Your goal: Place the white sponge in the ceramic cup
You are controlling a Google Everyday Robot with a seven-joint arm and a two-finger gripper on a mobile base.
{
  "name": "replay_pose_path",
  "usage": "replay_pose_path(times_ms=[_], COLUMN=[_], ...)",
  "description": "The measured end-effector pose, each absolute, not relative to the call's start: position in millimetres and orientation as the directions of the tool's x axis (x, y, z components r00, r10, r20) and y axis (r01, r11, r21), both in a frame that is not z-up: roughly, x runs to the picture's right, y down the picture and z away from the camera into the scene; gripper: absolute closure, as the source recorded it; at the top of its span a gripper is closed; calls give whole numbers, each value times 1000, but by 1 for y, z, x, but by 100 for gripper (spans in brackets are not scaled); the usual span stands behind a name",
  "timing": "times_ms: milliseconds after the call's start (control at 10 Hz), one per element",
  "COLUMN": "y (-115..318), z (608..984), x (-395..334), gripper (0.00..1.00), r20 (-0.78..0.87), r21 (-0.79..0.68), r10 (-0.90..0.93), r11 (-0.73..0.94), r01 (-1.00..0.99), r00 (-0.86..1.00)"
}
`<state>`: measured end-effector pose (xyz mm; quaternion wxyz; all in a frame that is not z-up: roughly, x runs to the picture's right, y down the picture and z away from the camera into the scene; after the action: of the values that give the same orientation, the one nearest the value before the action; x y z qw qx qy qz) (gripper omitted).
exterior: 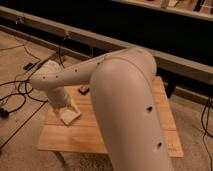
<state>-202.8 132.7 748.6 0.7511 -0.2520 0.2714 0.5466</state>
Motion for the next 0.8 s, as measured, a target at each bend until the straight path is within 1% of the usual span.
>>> replay_pose_path(times_ms=[100, 200, 300, 500, 600, 800], y=[133, 123, 116, 106, 104, 99], z=[749, 754, 758, 769, 774, 787], x=[-204, -192, -183, -168, -164, -159], gripper=[35, 35, 35, 35, 35, 35], r20=[-682, -668, -658, -631, -618, -574], r21=[-99, -174, -217, -307, -341, -428], r10=[665, 557, 479, 303, 235, 42], r11=[327, 527, 619, 748, 780, 836], r01=[-940, -832, -755, -589, -525, -344], r00=[303, 493, 581, 714, 751, 818])
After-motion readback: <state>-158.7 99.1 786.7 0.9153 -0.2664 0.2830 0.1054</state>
